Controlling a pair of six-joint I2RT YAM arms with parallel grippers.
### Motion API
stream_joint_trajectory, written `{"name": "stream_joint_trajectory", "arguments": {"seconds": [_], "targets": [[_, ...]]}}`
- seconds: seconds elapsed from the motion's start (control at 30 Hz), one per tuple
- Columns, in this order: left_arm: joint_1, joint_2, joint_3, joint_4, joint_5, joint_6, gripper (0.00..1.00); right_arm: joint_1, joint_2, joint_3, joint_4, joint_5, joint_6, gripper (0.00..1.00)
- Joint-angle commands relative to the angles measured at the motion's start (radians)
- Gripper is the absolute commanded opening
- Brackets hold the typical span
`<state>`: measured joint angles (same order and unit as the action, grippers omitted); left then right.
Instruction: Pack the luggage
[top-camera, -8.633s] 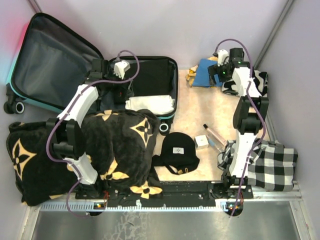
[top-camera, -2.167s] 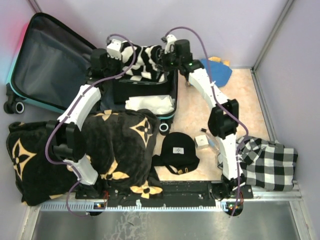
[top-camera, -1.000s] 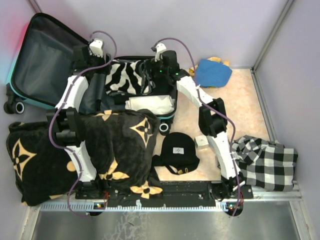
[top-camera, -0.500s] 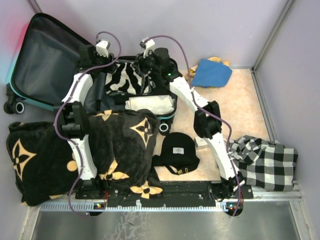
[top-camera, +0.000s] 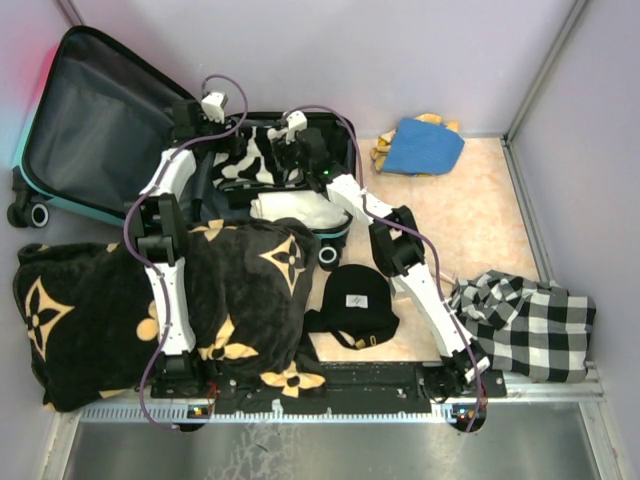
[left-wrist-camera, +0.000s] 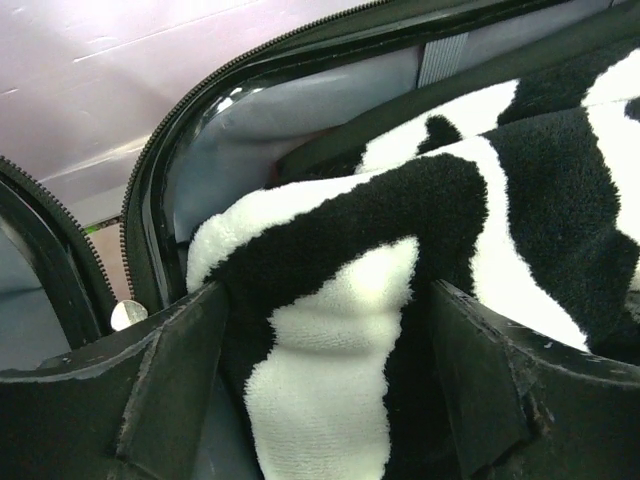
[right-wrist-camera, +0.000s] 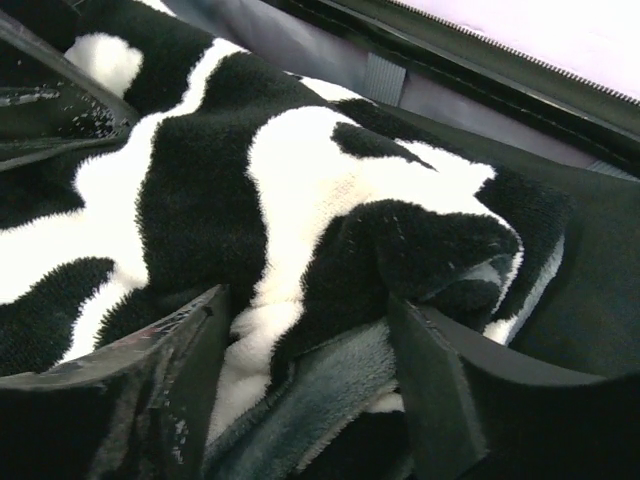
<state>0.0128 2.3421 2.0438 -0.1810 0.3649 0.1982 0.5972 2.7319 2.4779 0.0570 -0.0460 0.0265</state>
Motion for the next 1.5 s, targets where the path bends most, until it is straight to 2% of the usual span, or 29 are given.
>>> {"name": "stream_joint_trajectory", "arguments": {"seconds": [0.0, 0.13, 0.23, 0.43, 0.7, 0.9, 1.0, 1.2, 1.37, 1.47], "targets": [[-0.004, 0.065, 0.065, -0.067, -0.027, 0.019, 0.88, -0.034, -0.004, -0.020, -0.058, 0.038, -0.017, 0.69], [-0.006, -0.003, 0.054, -0.061, 0.002, 0.029, 0.93, -0.036, -0.123, -0.069, -0.053, -0.109, -0.025, 0.90], [-0.016, -0.088, 0.039, -0.049, 0.007, 0.089, 0.99, -0.038, -0.240, -0.096, -0.104, -0.225, -0.041, 0.99], [-0.018, -0.223, -0.027, -0.053, 0.021, 0.130, 0.99, -0.070, -0.528, -0.281, -0.179, -0.353, -0.061, 0.99], [-0.025, -0.355, -0.184, 0.021, 0.010, 0.217, 0.99, -0.178, -0.752, -0.399, -0.555, -0.373, -0.177, 0.99], [-0.040, -0.407, -0.232, 0.015, 0.062, 0.238, 0.99, -0.339, -0.980, -0.624, -0.764, -0.412, -0.266, 0.99], [-0.060, -0.420, -0.258, 0.017, 0.066, 0.247, 0.99, -0.451, -1.141, -0.760, -0.865, -0.396, -0.338, 0.99], [-0.113, -0.421, -0.286, 0.040, 0.066, 0.255, 0.99, -0.699, -1.351, -0.974, -1.112, -0.368, -0.518, 0.98], [-0.153, -0.407, -0.282, 0.048, 0.058, 0.253, 0.99, -0.921, -1.434, -1.146, -1.266, -0.260, -0.736, 0.94], [-0.171, -0.403, -0.280, 0.057, 0.058, 0.254, 0.99, -1.078, -1.426, -1.271, -1.301, -0.167, -0.872, 0.87]]}}
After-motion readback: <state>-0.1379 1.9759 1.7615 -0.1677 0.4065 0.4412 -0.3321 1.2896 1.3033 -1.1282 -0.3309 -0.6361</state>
